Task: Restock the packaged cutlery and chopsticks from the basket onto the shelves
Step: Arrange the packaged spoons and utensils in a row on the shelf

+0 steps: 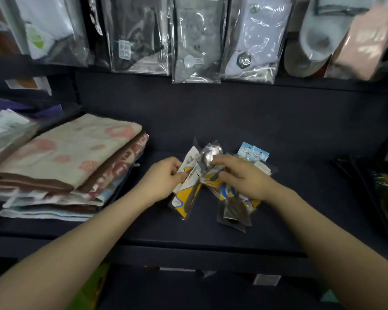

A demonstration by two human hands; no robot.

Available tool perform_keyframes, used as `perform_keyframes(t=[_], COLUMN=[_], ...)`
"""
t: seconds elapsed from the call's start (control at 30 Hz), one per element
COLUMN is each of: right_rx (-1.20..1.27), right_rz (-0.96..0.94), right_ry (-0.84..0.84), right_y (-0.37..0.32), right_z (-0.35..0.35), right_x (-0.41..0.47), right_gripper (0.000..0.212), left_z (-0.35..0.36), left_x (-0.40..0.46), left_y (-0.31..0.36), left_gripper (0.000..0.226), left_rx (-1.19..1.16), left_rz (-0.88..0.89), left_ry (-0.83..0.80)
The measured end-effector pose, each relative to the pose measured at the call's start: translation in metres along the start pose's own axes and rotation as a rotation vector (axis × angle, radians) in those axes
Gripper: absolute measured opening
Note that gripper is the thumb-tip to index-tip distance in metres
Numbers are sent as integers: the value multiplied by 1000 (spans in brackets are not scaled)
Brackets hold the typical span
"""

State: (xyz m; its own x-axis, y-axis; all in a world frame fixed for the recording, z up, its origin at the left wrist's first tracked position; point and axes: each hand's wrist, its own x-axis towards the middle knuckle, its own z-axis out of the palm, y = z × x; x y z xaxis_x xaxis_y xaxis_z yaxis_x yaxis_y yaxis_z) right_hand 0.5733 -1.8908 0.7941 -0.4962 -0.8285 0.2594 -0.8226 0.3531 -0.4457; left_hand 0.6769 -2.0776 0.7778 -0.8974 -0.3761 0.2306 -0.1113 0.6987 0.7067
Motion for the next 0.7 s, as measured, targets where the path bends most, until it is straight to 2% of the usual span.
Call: perform_keyframes(t=[0.1,0.2,0.3,0.4,0.53,0.7], right_rx=[-121,-313,-404,-421,-429,-260], right_rz=[-84,-83,-93,-137,-86,-75], right_ry=[-171,-283,-352,-343,-252,-120], right_y=[-15,-12,-5,0,16,28], right_z=[19,26,25,12,1,4], right_x=[16,29,36,41,42,55], right_gripper=[47,48,46,40,38,25], left_z=[-11,-21,-26,-23,-10,-4], left_x=[-10,-17,-24,-30,-28,-20], left_y=[-2,-9,-19,-27,-31,-41], left_gripper=[8,10,8,10,28,42], left_rx=[103,175,402,658,751,706], left_rz=[121,231,289,295,95,83], left_ry=[181,384,452,305,-10,-68])
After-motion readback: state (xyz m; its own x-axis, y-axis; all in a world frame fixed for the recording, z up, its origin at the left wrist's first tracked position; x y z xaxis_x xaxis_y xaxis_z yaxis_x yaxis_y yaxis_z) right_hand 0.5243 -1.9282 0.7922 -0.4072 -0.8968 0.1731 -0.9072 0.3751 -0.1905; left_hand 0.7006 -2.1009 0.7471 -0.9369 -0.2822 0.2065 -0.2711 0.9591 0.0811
